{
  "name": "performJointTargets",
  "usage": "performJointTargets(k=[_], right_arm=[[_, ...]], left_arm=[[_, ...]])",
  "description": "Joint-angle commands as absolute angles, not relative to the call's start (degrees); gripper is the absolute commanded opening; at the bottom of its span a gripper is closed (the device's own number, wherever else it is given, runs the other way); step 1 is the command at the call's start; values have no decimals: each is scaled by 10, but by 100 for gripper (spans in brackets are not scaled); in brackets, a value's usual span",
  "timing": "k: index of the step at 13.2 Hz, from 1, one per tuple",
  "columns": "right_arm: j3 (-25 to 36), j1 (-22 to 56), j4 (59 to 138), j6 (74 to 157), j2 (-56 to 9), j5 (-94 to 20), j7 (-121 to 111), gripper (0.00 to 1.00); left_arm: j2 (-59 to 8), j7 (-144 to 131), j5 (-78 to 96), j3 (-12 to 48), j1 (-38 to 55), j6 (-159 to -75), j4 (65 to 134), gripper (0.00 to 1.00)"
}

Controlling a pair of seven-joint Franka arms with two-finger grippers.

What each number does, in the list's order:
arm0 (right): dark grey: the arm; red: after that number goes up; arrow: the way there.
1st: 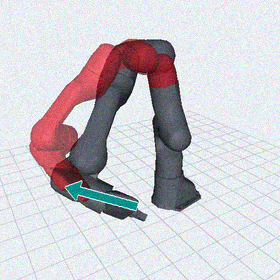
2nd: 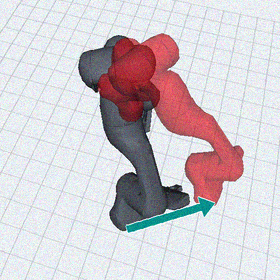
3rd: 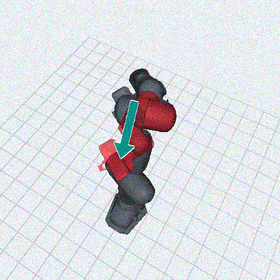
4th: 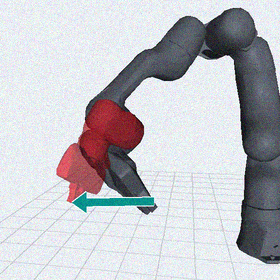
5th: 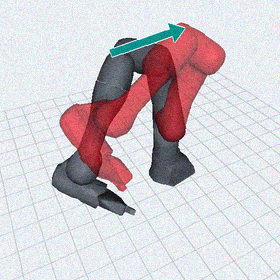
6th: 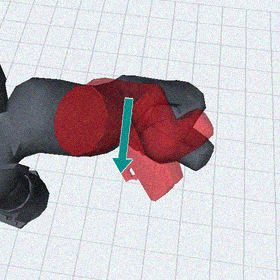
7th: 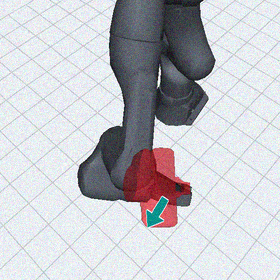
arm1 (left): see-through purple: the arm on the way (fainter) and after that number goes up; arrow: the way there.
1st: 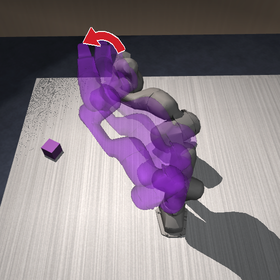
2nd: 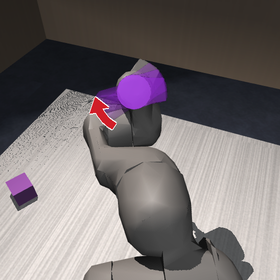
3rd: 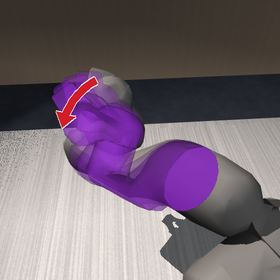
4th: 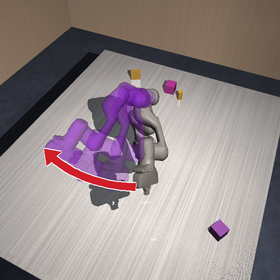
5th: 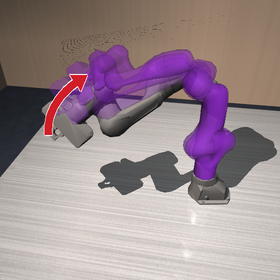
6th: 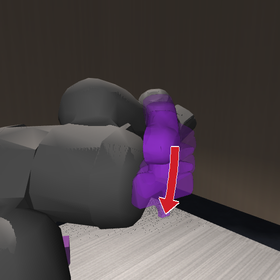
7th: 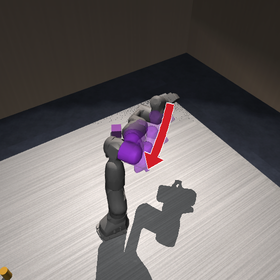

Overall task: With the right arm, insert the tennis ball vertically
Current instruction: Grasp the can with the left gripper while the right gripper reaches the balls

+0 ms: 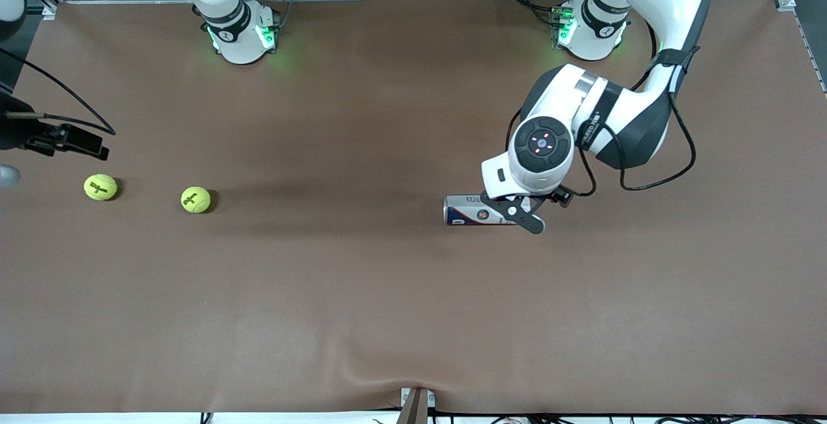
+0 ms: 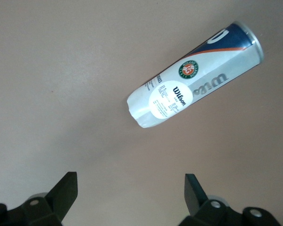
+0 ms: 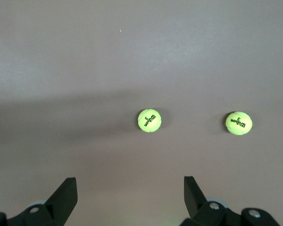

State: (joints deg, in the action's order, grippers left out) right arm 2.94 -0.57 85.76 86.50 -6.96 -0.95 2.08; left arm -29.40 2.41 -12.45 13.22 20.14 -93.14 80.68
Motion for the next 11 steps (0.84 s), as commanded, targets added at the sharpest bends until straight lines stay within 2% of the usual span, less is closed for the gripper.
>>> performJointTargets(k=[1,4,7,11], right_arm=[[28,-8,847,860,-76,-12,18,100],[28,-6,849,853,-81,-11,19,100],[28,-11,853,829,-117,-11,15,100],[28,-11,909,833,-138,-11,2,100]], left_arm=[[-315,66,-148,131,211,-934,790,100],[-344,114,-191,132,240,-940,790,100],[-368,197,-228,132,253,-966,790,100],[-393,266,-256,131,264,-992,790,100]])
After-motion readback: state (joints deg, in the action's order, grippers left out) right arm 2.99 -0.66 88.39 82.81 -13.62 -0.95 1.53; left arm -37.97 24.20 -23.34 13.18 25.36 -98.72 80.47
